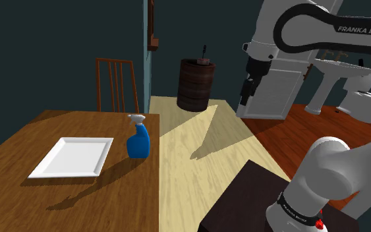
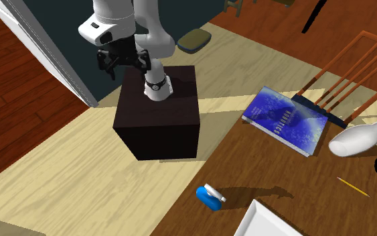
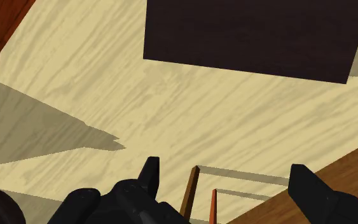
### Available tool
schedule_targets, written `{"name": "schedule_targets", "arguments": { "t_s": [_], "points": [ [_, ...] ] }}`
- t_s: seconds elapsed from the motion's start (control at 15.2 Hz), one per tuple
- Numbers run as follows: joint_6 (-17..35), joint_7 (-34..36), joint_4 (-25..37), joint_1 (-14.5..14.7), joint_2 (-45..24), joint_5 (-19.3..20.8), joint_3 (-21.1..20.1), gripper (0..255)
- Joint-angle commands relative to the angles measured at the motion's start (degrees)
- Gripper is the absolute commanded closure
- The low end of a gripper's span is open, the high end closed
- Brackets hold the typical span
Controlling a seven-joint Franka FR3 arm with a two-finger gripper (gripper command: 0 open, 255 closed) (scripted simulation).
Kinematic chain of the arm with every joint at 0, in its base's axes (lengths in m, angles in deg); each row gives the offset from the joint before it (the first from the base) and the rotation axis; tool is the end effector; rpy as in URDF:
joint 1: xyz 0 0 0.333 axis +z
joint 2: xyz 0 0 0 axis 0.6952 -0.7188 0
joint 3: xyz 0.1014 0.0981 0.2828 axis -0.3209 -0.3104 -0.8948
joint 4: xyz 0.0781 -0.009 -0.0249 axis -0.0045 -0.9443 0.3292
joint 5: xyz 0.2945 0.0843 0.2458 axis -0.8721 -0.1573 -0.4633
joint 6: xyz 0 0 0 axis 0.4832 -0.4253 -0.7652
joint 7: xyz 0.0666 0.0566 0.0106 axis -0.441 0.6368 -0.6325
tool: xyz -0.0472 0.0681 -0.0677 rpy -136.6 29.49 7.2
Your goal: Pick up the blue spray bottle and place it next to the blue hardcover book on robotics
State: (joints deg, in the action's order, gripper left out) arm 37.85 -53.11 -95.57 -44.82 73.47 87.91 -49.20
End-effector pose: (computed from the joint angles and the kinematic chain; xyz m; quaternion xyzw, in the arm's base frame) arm 0.3019 -0.0040 0.5843 0.9966 0.0462 0.0145 0.0672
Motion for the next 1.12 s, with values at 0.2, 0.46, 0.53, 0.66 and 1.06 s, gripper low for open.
{"name": "schedule_targets", "arguments": {
  "t_s": [0.2,0.46,0.53,0.66,1.06],
  "points": [
    [3.9,-1.2,2.2,1.2,-6.4,-0.6,-0.2,0],
    [8.3,-3.0,6.1,2.8,-14.9,-1.5,-0.7,0],
    [9.2,-3.5,7.2,3.2,-17.0,-1.7,-0.8,0],
    [10.9,-4.4,9.6,3.9,-21.2,-2.1,-1.2,0],
    [14.4,-7.3,18.1,5.9,-33.8,-3.1,-2.5,0]
  ]
}}
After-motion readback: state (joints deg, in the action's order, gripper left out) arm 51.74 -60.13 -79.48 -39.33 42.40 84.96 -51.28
